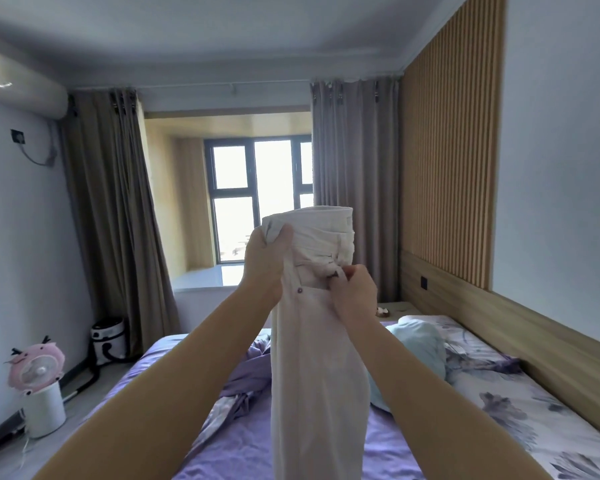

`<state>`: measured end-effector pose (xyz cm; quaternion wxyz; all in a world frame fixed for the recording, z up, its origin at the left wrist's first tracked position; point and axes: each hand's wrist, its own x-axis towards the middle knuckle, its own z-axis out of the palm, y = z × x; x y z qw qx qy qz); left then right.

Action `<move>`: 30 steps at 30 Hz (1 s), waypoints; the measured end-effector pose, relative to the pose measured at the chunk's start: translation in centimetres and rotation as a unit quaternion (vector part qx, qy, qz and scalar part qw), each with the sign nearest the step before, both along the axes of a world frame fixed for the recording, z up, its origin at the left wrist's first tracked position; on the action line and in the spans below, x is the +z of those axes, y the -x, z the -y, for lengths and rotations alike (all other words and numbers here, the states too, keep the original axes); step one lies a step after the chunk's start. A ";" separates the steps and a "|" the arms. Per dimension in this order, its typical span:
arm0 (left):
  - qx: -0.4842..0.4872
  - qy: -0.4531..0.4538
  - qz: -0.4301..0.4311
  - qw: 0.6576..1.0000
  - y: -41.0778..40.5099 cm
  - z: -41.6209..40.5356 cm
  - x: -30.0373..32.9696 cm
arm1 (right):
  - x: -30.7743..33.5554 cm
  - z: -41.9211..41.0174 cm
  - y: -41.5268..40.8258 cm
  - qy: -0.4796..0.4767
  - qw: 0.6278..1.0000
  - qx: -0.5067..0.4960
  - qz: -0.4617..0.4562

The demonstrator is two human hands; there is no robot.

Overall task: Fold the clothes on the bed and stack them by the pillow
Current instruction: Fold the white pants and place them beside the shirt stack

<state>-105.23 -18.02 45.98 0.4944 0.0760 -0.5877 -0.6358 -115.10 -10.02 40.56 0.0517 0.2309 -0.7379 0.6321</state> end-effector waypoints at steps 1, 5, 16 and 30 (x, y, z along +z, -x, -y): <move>0.005 0.005 -0.007 1.000 0.0 0.1 -0.1 | 0.1 -0.2 0.3 -0.010 1.000 -0.008 0.003; 0.014 0.003 -0.006 1.000 -0.7 0.6 0.2 | 0.5 -0.9 0.6 -0.001 0.999 0.039 -0.014; 0.000 0.038 0.033 0.999 -1.9 1.1 0.6 | 0.5 0.6 -1.5 0.001 0.996 0.086 0.009; -0.022 0.069 0.024 0.997 -2.5 1.7 0.5 | 2.0 0.4 -2.7 0.005 1.000 -0.027 0.002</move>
